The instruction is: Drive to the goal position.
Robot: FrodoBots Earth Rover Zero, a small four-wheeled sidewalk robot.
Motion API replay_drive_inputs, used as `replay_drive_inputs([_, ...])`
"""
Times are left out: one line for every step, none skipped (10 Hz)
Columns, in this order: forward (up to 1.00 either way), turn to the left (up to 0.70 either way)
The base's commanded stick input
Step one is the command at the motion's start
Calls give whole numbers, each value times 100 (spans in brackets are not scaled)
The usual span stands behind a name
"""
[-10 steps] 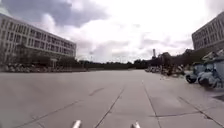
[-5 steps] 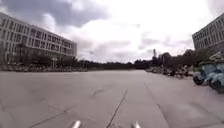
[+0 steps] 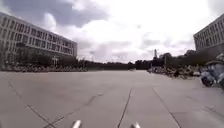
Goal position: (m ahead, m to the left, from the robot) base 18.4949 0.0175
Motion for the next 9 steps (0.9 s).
replay_drive_inputs([70, 0])
replay_drive_inputs([70, 0])
replay_drive_inputs([70, 0])
replay_drive_inputs([70, 0])
replay_drive_inputs([70, 0])
replay_drive_inputs([70, 0])
replay_drive_inputs([70, 0])
replay_drive_inputs([70, 0])
replay_drive_inputs([70, 0])
